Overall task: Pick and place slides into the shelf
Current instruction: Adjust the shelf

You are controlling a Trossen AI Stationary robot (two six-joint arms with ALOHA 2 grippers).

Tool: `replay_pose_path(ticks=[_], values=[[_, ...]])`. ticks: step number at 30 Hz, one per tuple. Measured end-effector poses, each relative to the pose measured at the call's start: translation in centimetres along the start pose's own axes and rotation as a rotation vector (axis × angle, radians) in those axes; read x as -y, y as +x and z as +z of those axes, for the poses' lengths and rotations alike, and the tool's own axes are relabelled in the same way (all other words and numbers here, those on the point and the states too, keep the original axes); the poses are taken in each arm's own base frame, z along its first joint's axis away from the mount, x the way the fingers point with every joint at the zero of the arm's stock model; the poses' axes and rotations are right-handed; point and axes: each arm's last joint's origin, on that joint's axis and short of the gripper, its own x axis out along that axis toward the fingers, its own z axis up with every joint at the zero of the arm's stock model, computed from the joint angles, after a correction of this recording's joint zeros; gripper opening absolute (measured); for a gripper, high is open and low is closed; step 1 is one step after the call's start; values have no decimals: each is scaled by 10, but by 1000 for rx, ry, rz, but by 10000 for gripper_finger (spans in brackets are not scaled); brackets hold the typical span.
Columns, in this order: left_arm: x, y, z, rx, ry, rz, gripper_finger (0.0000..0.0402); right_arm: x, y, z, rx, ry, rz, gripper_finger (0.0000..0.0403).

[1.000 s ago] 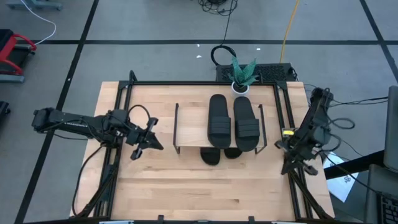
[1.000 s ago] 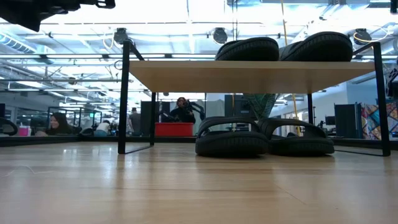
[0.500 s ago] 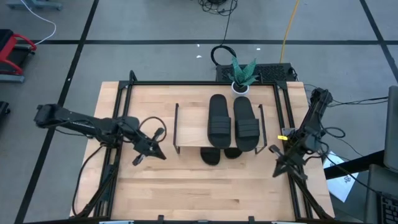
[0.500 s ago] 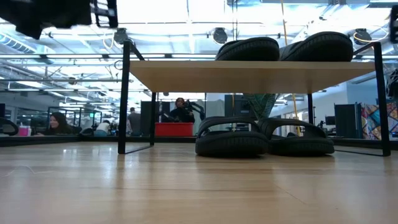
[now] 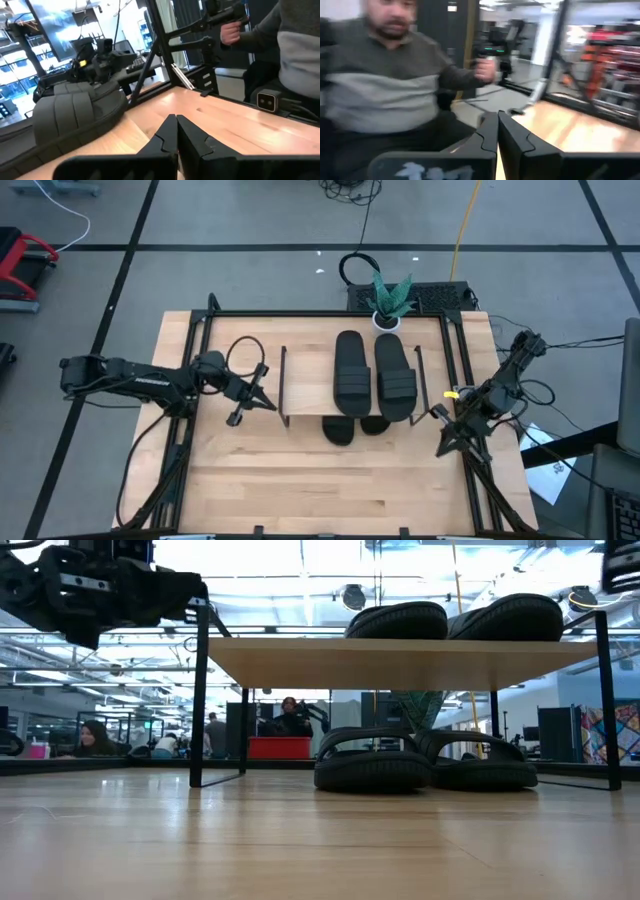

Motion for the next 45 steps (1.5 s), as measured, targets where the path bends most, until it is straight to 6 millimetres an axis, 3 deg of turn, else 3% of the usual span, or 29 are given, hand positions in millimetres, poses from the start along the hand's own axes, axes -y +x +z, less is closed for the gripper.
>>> replay_pose_path(ticks=[6, 11, 22, 32, 37, 45], values=[[2, -3, -3, 5, 9, 24, 2, 3, -4, 16, 68, -81, -11, 0], [-3, -13, -12, -35, -7, 109, 1, 16, -12, 35, 14, -56, -265, 0], [8, -43, -25, 60, -20, 316, 0, 32, -32, 49, 24, -59, -545, 0], [12, -45, -30, 44, -84, 332, 0, 28, -33, 36, -122, 56, -438, 0], [12, -45, -30, 46, -77, 340, 0, 27, -31, 37, -69, 138, -383, 0], [11, -45, -30, 40, -68, 367, 0, 21, -16, 14, 1, 128, -237, 0]])
